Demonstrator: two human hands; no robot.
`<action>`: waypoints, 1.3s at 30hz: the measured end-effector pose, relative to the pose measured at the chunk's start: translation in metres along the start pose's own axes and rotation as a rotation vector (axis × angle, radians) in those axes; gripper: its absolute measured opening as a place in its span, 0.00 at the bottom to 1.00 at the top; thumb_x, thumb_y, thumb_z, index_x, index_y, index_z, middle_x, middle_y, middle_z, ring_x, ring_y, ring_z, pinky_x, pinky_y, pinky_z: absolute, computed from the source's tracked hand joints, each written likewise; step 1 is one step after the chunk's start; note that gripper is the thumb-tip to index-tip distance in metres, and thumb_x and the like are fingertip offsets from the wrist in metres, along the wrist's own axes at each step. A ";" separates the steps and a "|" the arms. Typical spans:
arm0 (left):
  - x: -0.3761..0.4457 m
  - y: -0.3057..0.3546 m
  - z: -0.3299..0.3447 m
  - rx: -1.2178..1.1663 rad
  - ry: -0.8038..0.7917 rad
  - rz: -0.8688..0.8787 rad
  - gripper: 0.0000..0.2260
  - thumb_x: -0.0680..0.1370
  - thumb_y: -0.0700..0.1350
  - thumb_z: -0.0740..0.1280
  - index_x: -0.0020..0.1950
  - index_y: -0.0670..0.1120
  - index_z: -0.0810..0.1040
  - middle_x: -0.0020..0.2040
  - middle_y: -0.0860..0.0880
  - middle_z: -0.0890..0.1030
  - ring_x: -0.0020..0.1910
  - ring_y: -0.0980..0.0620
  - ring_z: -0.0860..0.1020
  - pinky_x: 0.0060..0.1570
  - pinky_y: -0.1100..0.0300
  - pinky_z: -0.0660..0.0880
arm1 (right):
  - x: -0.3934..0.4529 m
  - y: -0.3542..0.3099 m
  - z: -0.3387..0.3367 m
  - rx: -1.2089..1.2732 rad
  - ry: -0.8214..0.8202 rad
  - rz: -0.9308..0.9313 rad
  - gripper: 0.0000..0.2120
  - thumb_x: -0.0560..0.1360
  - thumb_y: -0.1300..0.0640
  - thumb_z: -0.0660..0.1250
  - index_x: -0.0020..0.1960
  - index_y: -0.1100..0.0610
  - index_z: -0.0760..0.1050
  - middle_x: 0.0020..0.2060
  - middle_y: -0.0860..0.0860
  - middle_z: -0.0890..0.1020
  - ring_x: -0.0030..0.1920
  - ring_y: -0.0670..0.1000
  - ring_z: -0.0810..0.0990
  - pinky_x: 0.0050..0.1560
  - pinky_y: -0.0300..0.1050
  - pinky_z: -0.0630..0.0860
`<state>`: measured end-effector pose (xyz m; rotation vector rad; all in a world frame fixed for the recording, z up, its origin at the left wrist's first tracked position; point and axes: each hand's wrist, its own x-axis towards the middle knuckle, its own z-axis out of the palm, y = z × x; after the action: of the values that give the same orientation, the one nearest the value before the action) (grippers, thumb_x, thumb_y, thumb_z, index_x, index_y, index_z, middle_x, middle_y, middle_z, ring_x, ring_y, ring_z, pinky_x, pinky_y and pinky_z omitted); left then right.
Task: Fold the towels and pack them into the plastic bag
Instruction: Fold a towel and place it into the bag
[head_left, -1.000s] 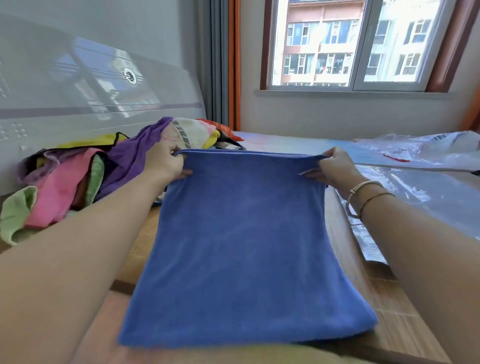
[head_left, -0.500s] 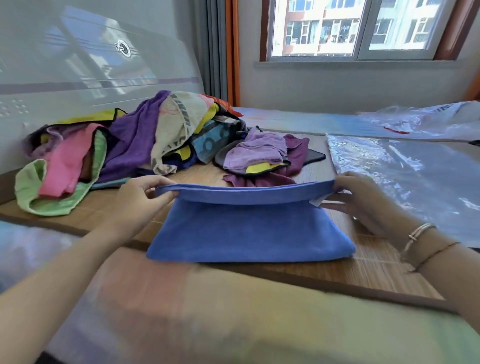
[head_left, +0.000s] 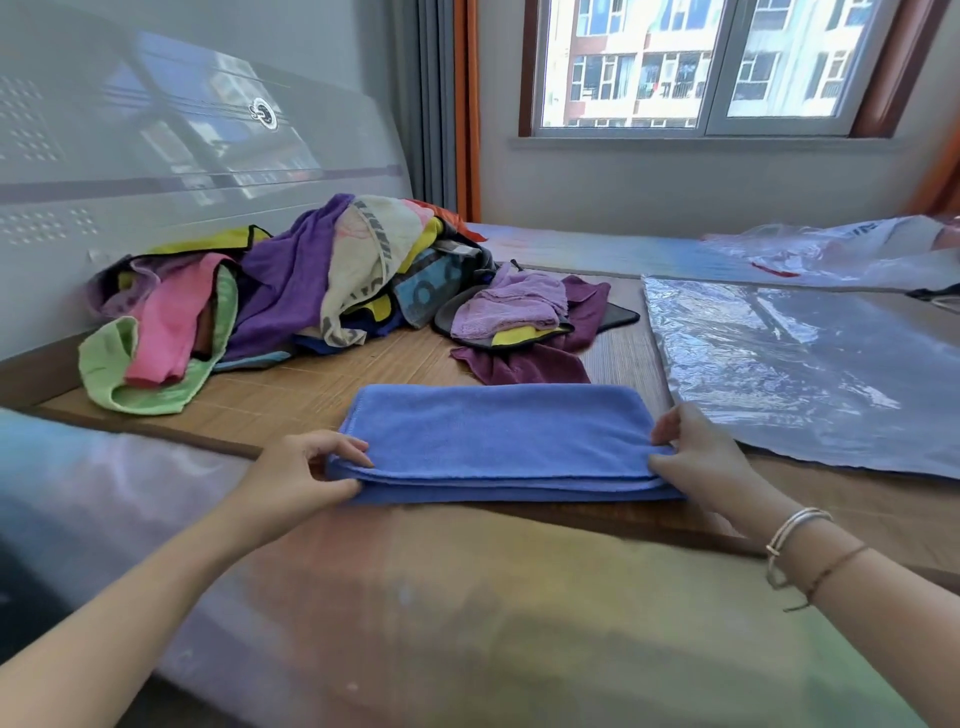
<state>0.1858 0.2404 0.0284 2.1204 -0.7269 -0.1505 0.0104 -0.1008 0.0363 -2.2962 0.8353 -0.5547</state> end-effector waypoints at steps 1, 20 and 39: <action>0.000 0.002 0.000 0.003 -0.010 -0.021 0.09 0.70 0.40 0.76 0.39 0.55 0.85 0.53 0.59 0.81 0.54 0.56 0.79 0.57 0.55 0.73 | -0.001 0.001 0.002 -0.067 -0.010 -0.031 0.10 0.70 0.66 0.66 0.48 0.57 0.69 0.51 0.57 0.76 0.48 0.54 0.73 0.42 0.42 0.64; -0.009 0.045 0.017 -0.392 -0.186 -0.538 0.20 0.68 0.32 0.72 0.54 0.48 0.73 0.54 0.46 0.74 0.41 0.50 0.71 0.36 0.59 0.65 | -0.033 -0.008 -0.060 1.027 -0.316 0.597 0.17 0.62 0.68 0.65 0.49 0.55 0.72 0.30 0.50 0.63 0.21 0.47 0.62 0.18 0.36 0.61; 0.020 0.061 0.089 0.306 0.043 0.223 0.27 0.78 0.60 0.52 0.70 0.48 0.72 0.70 0.46 0.72 0.70 0.45 0.68 0.69 0.51 0.61 | -0.047 -0.102 -0.023 0.529 -0.484 0.100 0.10 0.70 0.65 0.62 0.48 0.55 0.65 0.26 0.50 0.62 0.24 0.47 0.57 0.23 0.36 0.52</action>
<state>0.1437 0.1392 0.0232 2.3004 -1.0065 0.1348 0.0068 -0.0161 0.1139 -1.7769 0.4871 -0.1327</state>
